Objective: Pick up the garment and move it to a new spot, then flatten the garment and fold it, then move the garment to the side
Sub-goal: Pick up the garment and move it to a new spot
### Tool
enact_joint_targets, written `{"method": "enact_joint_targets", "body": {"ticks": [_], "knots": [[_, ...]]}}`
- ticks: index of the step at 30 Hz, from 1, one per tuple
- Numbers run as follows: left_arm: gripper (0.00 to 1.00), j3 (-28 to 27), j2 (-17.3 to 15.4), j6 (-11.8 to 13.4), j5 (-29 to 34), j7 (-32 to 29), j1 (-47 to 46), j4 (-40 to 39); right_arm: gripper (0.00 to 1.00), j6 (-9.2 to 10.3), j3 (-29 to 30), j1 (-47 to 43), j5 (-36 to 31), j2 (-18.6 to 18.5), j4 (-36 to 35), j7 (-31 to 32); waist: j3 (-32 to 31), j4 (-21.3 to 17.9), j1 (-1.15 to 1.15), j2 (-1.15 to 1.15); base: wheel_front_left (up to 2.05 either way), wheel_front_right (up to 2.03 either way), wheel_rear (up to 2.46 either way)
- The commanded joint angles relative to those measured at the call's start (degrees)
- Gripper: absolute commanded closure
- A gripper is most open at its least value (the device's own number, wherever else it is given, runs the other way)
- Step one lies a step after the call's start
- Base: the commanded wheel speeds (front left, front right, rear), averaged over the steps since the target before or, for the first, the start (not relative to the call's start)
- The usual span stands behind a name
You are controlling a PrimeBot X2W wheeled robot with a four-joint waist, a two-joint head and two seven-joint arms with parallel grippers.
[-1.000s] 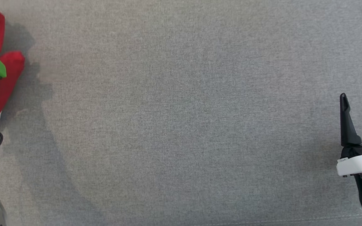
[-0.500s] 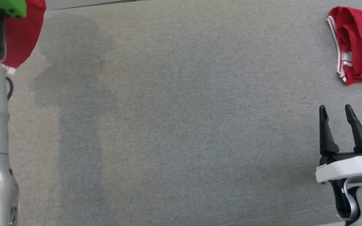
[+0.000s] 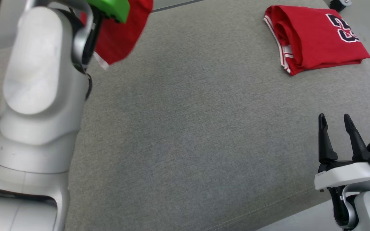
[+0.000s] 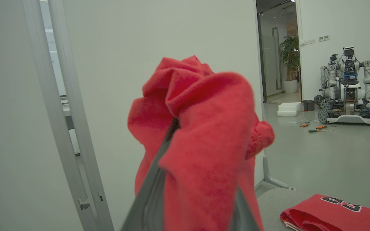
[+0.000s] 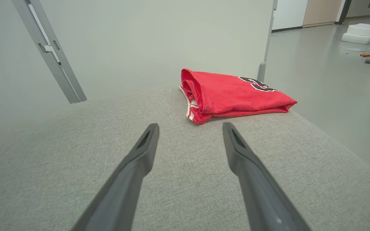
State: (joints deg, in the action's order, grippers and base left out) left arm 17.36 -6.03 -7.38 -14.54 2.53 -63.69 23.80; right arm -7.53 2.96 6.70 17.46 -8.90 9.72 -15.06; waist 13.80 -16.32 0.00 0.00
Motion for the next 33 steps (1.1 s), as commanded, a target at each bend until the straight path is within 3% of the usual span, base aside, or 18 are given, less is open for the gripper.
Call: {"method": "enact_joint_targets", "body": {"ticks": [1,18,21,27,33], "knots": [[1.00,0.9,0.5,-0.1,-0.6,0.3,2.4,-0.5,0.00,0.09,-0.1,0.2,0.2,0.4,0.2,-0.2,-0.9,-2.9,0.00,0.00,0.00,0.00,0.00],[1.00,10.9,3.0,3.1,-7.6,7.4,30.1,7.9,0.00,0.09,-2.7,1.1,0.7,1.5,2.1,-0.2,0.3,-2.6,0.00,0.00,0.00,0.00,0.00],[0.00,13.8,3.0,3.0,-8.8,8.9,32.0,10.0,0.00,0.09,-3.3,1.2,0.7,1.1,2.6,-0.2,-0.5,-1.7,0.00,0.00,0.00,0.00,0.00],[0.00,16.2,3.0,4.7,-11.0,11.7,30.2,8.0,0.00,0.09,-4.1,0.0,0.4,0.5,2.7,-0.2,-3.3,0.4,0.00,0.00,0.00,0.00,0.00],[0.00,14.3,2.8,6.8,-10.5,12.7,31.3,4.8,0.00,0.09,-4.5,-1.0,-0.3,0.5,2.4,-0.2,-6.2,3.5,0.00,0.00,0.00,0.00,0.00]]}}
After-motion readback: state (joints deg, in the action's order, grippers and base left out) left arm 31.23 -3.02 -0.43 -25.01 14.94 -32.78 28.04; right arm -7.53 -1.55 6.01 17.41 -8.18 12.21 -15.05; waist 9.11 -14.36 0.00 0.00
